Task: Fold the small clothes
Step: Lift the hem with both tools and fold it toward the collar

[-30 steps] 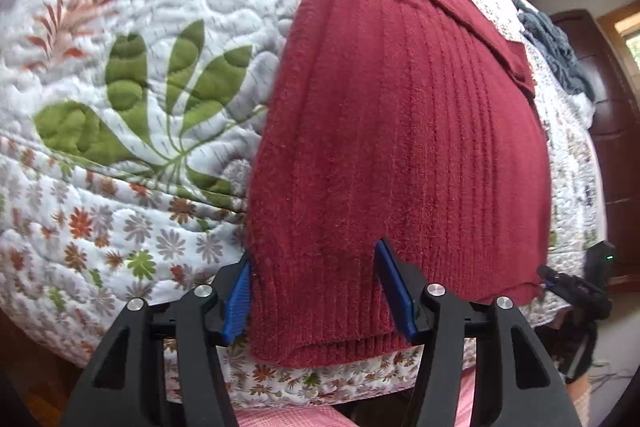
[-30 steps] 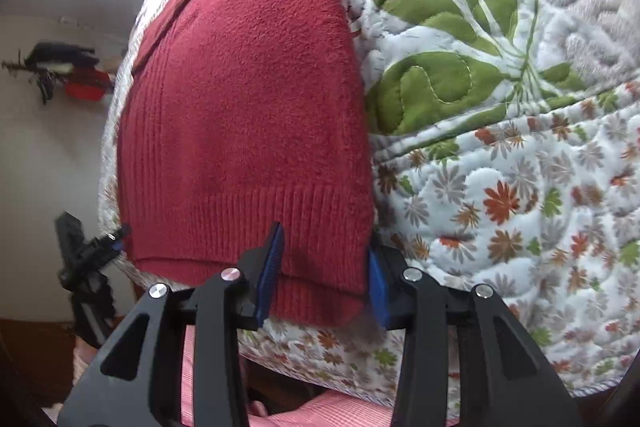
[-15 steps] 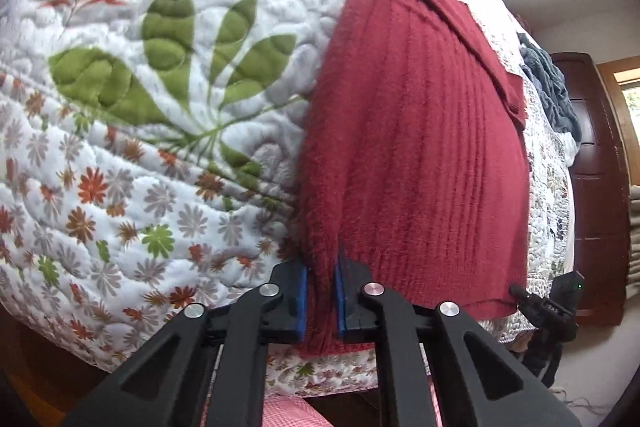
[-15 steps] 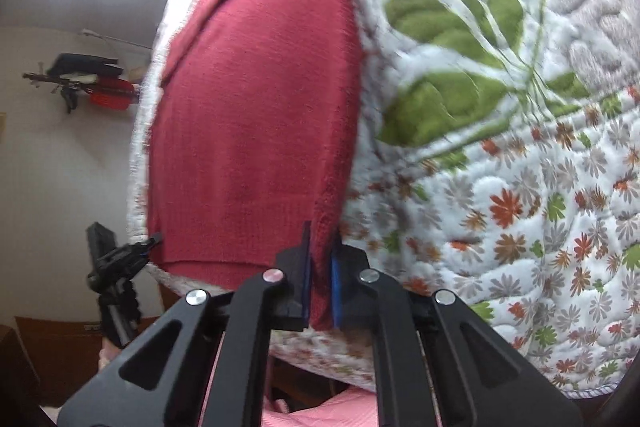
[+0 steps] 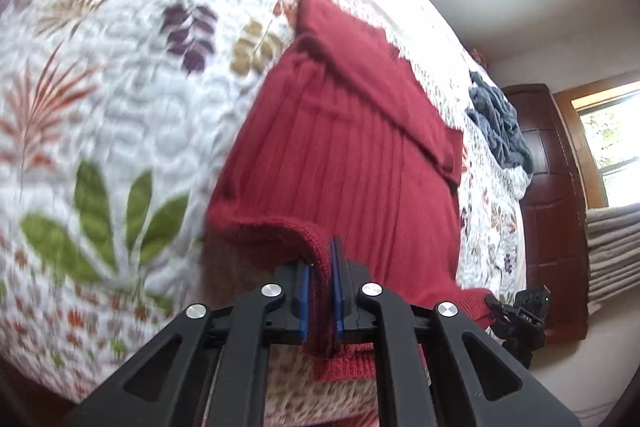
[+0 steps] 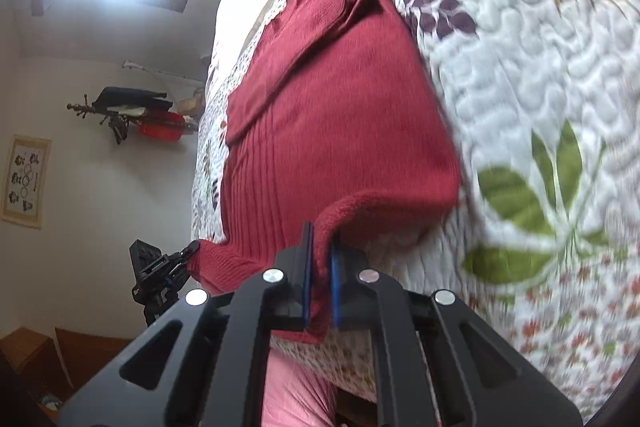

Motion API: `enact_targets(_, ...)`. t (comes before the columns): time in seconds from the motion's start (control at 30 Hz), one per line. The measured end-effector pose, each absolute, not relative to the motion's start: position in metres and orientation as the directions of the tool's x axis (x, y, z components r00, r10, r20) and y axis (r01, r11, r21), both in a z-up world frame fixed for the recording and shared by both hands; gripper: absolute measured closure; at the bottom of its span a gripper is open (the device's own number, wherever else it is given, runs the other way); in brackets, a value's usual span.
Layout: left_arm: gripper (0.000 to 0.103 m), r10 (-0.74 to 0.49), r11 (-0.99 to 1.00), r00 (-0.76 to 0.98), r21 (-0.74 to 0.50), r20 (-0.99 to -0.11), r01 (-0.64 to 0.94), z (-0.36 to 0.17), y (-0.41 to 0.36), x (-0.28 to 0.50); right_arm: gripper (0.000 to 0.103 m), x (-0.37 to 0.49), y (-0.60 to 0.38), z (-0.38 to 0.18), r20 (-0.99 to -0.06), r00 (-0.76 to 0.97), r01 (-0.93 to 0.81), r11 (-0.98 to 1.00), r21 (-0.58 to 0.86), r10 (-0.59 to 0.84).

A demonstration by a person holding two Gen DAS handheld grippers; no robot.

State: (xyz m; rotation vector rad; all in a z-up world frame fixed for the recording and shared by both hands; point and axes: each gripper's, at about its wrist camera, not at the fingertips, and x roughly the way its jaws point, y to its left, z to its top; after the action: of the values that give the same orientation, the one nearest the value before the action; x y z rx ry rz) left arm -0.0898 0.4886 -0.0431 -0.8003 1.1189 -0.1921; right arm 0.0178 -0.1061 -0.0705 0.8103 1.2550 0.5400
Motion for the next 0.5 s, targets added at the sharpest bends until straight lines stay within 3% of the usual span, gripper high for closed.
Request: enact_targets(0.5, 0.095, -0.489, 0.701, 0.404, -0.624, -0.773, -0.346, -0.089, 0.502, 0.022, 0.097, 0.121, -0.123, -0.112, -0.655, 0.198, 0.222, 0.617, 0.755, 0.73)
